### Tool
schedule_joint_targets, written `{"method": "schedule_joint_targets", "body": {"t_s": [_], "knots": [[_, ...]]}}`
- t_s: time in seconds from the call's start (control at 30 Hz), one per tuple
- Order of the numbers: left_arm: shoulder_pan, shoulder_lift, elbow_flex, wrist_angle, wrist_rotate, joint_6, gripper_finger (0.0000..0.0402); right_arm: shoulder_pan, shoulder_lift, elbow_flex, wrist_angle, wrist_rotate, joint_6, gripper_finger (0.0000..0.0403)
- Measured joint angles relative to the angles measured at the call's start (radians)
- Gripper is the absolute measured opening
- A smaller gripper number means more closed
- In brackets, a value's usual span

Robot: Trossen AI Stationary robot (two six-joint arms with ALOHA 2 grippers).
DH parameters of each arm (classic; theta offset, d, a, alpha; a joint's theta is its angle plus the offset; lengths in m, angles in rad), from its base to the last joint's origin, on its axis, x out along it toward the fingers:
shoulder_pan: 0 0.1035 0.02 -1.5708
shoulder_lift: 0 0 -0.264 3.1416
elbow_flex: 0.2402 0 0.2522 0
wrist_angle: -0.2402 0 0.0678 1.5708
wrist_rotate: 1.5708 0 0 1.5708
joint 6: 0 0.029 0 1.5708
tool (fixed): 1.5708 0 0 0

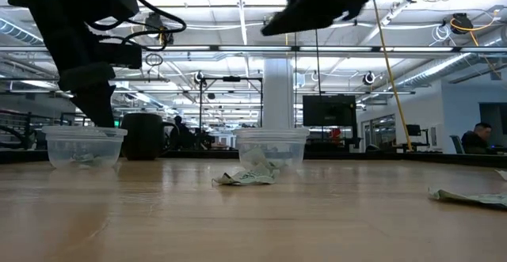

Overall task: Pick and place Stevia / Truvia into bins
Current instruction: Put the white stevia packet into the right transparent container

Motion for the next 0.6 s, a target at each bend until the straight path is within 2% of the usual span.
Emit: {"method": "schedule_joint_targets", "body": {"t_s": [0.07,0.13,0.3,0.37,0.47,0.6], "knots": [[0.0,0.0,0.002,0.005,-0.001,0.015,0.0088,0.041,-0.039,0.0,-0.134,0.07,0.074,0.0115],[0.0,0.0,0.011,0.025,-0.002,0.04,0.0088,0.075,-0.077,0.0,-0.29,0.127,0.217,0.0118],[0.0,0.0,0.065,0.047,-0.01,0.108,0.0088,0.145,-0.125,-0.005,-0.641,0.149,0.726,0.012],[0.0,0.0,0.097,0.051,-0.014,0.143,0.0088,0.174,-0.129,-0.029,-0.694,0.148,0.859,0.012],[-0.001,-0.001,0.143,0.052,-0.053,0.184,0.0088,0.206,-0.126,-0.081,-0.727,0.148,0.959,0.0117],[-0.002,-0.001,0.167,0.123,-0.089,0.266,0.0088,0.234,-0.127,-0.169,-0.687,0.148,1.098,0.0117]]}}
